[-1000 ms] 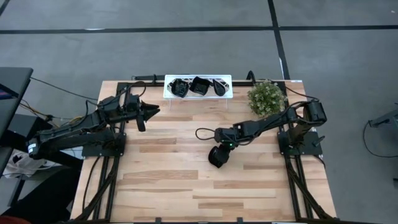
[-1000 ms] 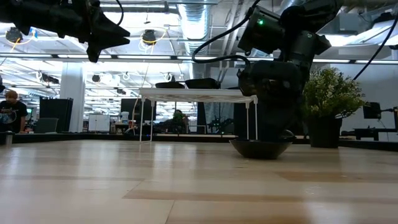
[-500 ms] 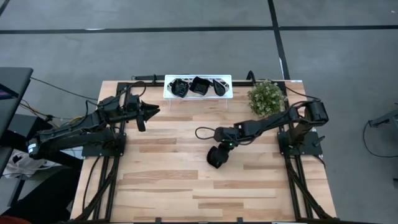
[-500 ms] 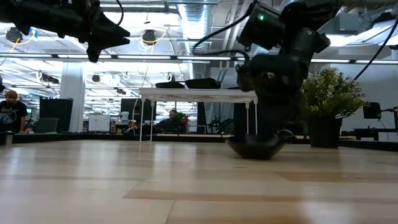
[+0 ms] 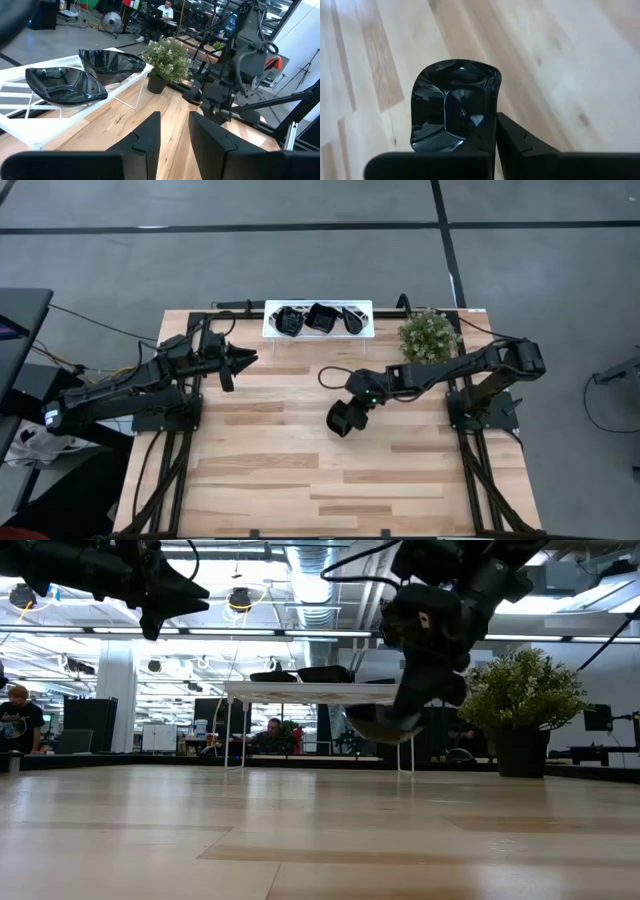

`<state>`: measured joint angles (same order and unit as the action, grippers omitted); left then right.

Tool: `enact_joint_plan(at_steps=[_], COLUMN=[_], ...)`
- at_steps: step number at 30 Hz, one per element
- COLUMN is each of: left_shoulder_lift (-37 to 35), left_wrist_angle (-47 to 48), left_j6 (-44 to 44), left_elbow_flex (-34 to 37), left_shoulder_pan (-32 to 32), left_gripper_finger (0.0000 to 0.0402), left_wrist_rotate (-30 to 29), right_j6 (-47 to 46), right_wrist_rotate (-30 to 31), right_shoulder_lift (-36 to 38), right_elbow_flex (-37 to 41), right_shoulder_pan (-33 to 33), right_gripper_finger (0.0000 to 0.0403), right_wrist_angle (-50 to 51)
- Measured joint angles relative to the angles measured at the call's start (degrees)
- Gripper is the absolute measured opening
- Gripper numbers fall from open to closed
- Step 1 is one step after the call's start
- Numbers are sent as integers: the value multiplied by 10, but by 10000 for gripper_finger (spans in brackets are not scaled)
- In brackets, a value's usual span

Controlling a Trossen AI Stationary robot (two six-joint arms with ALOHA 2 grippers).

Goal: Pick & Place Mini shaped plates
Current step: Stack the leaf-shaped plate on top of the other leaf-shaped plates on the shelf

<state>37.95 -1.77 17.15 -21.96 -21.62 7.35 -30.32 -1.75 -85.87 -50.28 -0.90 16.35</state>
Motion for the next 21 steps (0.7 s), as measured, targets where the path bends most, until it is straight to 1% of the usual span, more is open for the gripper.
enact_joint_plan(at_steps=[4,11,14,19,21], left_shoulder_lift=[7,41,59,77,83], left_wrist_angle=[0,-1,-1,-8,-12], left_j6=[10,22,31,33,33], left_elbow_flex=[0,0,0,0,0], left_shoulder_pan=[12,36,41,41,41], left_gripper_finger=[102,107,128,185,203], left_wrist_rotate=[0,1,1,0,0], right_j6=[25,108,128,155,160], right_wrist_rotate=[26,87,126,144,164], right_shoulder_lift=[9,3,3,3,3], right_elbow_flex=[-10,-76,-98,-124,-124], right_shoulder_pan=[5,13,21,35,37], right_gripper_finger=[1,0,0,0,0], right_wrist_angle=[-17,-8,5,18,17])
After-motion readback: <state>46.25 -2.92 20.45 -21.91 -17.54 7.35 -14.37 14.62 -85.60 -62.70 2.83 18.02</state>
